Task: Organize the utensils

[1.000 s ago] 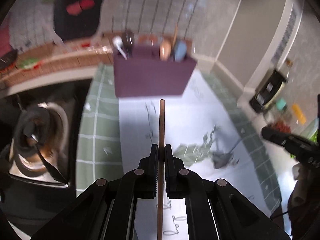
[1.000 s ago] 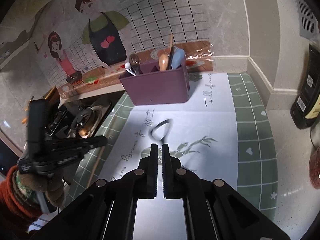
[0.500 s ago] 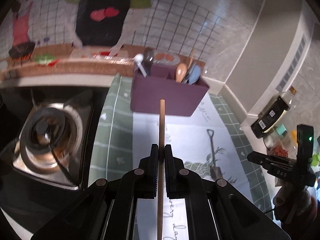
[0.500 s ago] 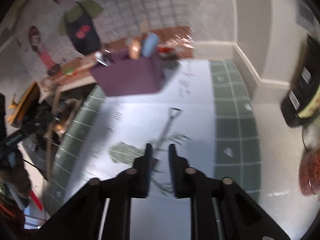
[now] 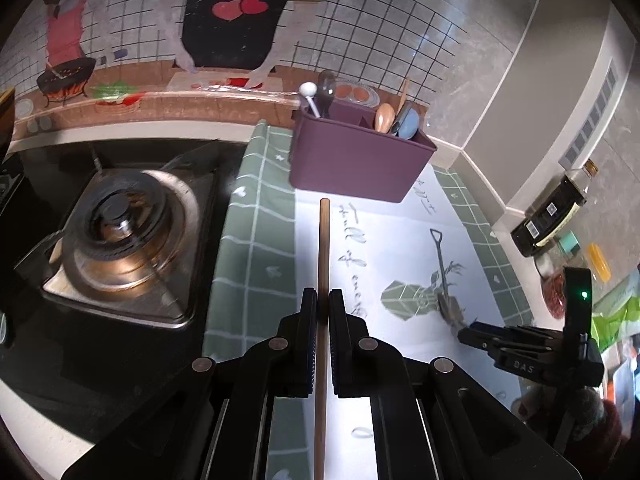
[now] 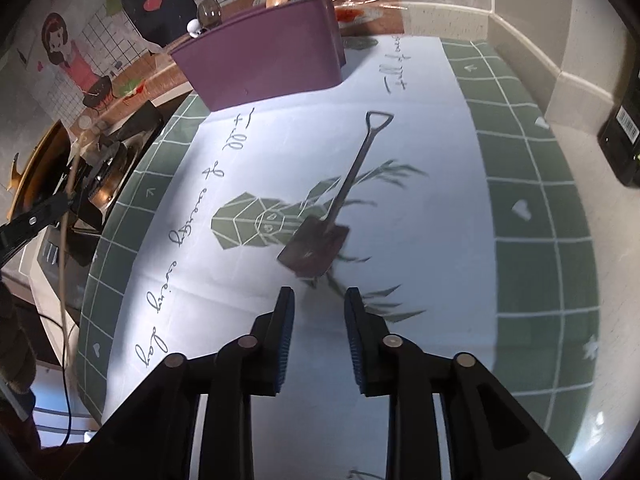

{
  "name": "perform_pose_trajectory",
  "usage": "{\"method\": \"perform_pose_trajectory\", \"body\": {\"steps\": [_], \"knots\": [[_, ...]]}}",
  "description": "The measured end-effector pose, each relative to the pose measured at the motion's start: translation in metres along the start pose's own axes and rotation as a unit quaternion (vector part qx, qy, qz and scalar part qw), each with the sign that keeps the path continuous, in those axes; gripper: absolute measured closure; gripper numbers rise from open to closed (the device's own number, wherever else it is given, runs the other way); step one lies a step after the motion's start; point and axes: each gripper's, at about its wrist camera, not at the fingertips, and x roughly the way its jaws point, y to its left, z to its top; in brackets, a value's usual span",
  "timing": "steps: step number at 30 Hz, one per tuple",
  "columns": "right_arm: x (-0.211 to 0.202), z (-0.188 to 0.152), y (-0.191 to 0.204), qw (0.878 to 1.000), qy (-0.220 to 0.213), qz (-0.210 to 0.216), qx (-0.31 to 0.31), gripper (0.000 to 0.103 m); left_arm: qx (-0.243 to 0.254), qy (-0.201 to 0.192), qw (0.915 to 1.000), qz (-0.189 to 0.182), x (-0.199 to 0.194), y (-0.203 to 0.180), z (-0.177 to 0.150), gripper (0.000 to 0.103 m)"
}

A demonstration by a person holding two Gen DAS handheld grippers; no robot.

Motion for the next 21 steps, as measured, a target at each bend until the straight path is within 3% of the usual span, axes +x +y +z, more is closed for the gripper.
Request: {"method": "perform_pose_trajectory", "body": {"steps": [6, 17, 21], "knots": [[0.007, 0.003, 0.016, 0.999, -0.022, -0.028, 0.014, 0.065, -0.006, 0.009, 0.9999, 0.003, -0.015, 0.022, -0.014, 0.097], [0.028, 0.023, 0.042, 0.991, -0.042, -0.129, -0.014, 0.068, -0.016, -0.016, 0.9997, 0.009, -0.053, 0.048, -0.023, 0.097], [0.015, 0.019, 0.045, 0.992, -0.047, -0.115, -0.023, 0.072, -0.017, -0.033, 0.9993, -0.003, -0.061, 0.044, -0.02, 0.097]]}}
